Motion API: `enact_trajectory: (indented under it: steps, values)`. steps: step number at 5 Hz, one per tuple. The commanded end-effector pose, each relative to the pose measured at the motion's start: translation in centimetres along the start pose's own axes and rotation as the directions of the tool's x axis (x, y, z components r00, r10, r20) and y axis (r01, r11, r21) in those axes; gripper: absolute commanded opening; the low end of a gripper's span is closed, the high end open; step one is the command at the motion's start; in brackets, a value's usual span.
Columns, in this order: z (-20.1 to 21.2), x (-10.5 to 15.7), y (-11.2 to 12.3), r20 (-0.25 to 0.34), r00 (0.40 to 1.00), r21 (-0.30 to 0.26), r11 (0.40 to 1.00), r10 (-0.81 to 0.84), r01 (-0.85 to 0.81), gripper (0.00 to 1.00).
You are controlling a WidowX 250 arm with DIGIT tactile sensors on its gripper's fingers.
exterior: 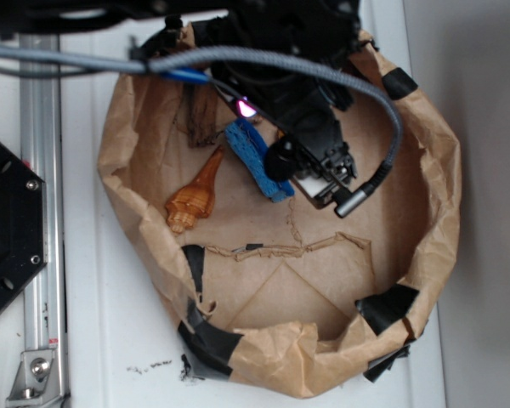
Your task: Grab the yellow duck.
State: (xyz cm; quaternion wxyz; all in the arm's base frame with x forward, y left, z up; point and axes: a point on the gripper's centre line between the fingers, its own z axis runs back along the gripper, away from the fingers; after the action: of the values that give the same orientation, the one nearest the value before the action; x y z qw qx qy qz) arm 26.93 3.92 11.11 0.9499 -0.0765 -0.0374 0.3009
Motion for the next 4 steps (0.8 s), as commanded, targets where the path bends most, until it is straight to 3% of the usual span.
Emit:
enact_trajectory:
  steps: [1,3,4]
  values:
    - [-3.3,2.0,0.7,0.016,0.978,0.166,0.965,-0.208,0.203,1.00]
    - [-6.6,3.0,2.6,-0.037,0.981,0.250,0.948,-0.193,0.196,1.00]
    - [-9.3,3.0,3.2,-0.089,0.983,0.245,0.953,-0.162,0.179,0.52]
